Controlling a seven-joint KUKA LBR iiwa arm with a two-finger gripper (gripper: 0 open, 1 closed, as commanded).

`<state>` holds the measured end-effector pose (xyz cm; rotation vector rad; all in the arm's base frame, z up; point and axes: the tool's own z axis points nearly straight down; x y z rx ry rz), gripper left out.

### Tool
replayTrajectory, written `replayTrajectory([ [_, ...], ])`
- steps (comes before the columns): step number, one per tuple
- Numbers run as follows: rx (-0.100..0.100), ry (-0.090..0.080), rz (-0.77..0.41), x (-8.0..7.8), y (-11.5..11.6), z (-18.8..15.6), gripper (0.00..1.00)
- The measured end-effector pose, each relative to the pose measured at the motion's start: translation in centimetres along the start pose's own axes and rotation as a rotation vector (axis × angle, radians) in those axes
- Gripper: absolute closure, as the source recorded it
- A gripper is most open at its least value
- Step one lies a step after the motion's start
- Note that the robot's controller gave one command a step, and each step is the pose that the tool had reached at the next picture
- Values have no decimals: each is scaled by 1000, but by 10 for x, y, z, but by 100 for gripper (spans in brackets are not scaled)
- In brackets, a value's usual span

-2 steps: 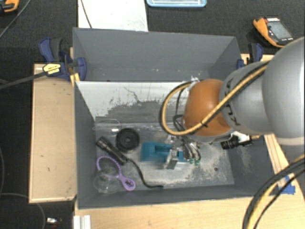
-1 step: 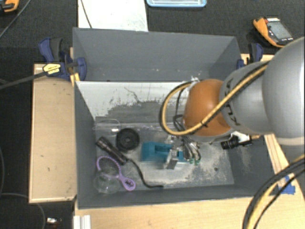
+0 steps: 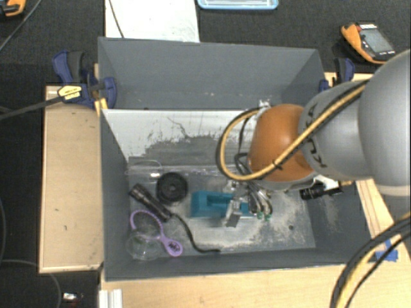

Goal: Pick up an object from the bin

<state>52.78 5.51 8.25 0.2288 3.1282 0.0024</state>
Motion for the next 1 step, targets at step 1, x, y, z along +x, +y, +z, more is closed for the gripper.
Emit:
replayTrajectory([
  [1,3,11,-1,3,-1,-29,100],
])
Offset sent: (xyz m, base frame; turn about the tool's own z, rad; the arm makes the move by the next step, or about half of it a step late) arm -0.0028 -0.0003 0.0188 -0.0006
